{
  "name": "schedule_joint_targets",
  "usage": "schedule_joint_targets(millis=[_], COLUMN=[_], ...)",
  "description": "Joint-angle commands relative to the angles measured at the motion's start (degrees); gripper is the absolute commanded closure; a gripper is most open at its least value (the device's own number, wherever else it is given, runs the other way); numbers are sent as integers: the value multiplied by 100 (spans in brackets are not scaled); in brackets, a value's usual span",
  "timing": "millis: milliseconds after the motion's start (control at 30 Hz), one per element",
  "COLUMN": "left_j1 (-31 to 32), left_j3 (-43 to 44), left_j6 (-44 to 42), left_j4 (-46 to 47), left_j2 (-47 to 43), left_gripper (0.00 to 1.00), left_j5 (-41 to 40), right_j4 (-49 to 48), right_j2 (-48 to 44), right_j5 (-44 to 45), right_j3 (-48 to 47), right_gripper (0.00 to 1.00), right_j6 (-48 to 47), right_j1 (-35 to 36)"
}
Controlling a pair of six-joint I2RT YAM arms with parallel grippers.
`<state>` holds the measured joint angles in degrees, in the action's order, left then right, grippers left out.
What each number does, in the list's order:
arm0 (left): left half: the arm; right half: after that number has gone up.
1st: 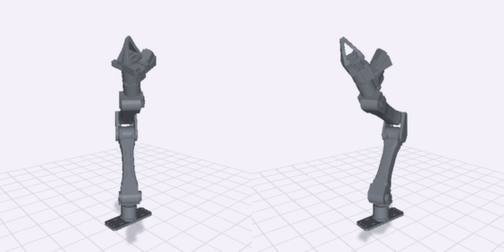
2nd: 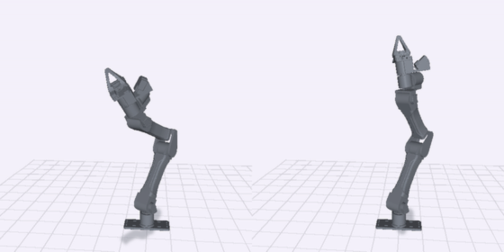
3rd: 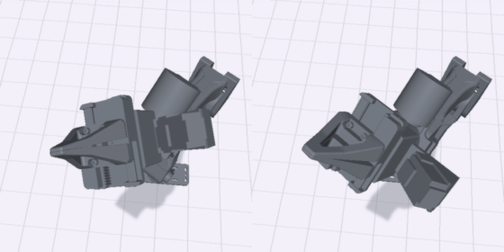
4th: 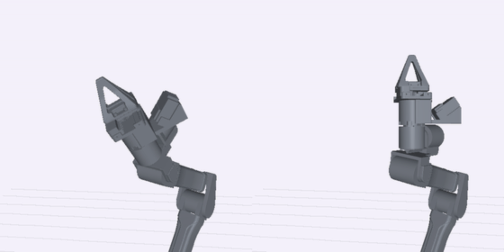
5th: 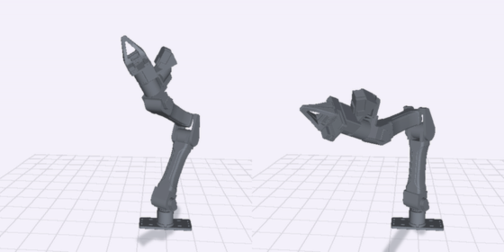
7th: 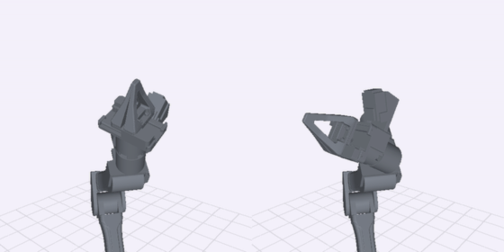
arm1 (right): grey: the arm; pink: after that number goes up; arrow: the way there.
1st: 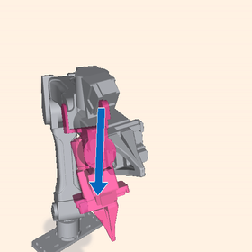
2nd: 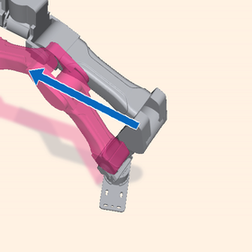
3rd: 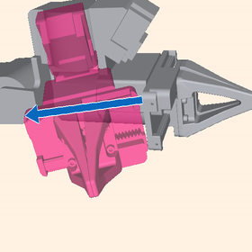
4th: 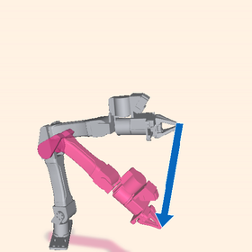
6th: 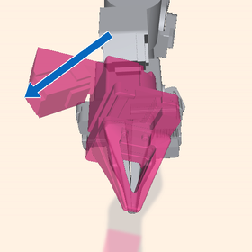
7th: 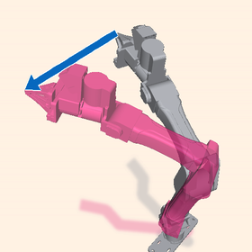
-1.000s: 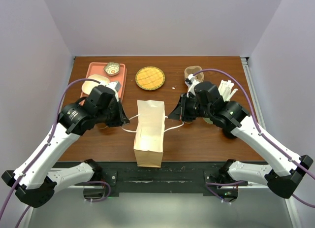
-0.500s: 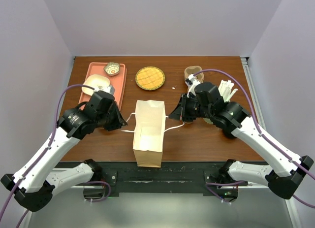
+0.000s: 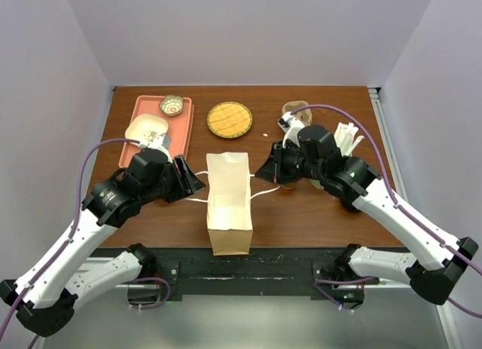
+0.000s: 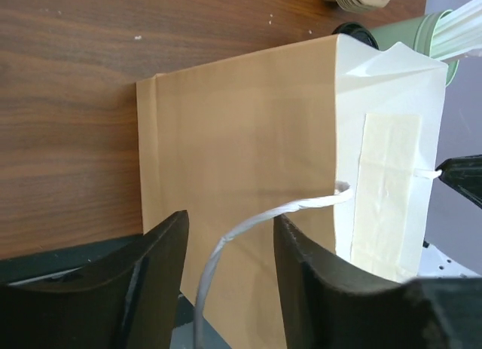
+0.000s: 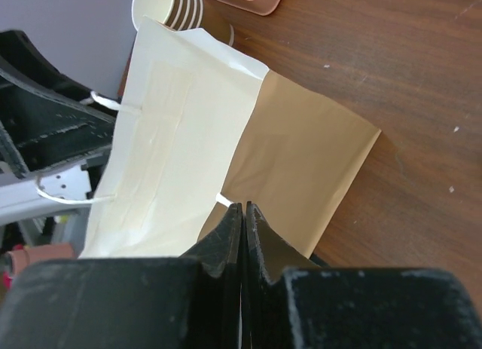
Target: Pack the takeout coffee
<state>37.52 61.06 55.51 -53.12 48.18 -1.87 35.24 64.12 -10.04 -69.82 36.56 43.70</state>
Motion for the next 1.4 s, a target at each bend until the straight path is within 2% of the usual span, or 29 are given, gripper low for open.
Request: schedule_joint_targets(millis=[0, 167, 433, 633, 767, 867, 1000, 1100, 1233, 1367], left_j1=[-25, -16, -25, -16, -25, -34, -104, -192, -289, -306], left_j3=[669, 1433, 2208, 2955, 3525, 3685, 3756, 3642, 3273, 3079], left_j6=[-303, -935, -2217, -2720, -2993, -3203, -3344, -3502, -3906, -3968], left_j4=[-154, -795, -1007, -1226, -1297, -1174, -902, -727, -454, -225], left_j2=[42, 182, 630, 1245, 1711, 1984, 2300, 2380, 2397, 2476], left_gripper=[40, 34, 34, 35, 35, 35, 35, 36, 35, 35], left_j5=[-752, -1702, -1510, -2193, -2292, -2274, -1967, -1468, -877, -552], right_j4=[-246, -133, 342, 272, 439, 545, 545, 632, 1080, 791], right_j2=[241, 741, 1472, 1726, 2043, 2183, 2210, 2272, 2264, 1667], right_j5=[-190, -542, -752, -701, -648, -657, -806, -570, 19, 238], right_j3=[-198, -611, -1595, -1868, -2386, -2703, -2984, -3360, -3889, -3539], right_gripper=[93, 87, 78, 71, 68, 59, 39, 33, 30, 28], right_j6=[-1052, -2185, -3154, -4015, -4410, -4508, -4394, -3903, -2666, -1680], right_j1=[-2, -2, -2, -28, -116, -160, -160, -152, -152, -160])
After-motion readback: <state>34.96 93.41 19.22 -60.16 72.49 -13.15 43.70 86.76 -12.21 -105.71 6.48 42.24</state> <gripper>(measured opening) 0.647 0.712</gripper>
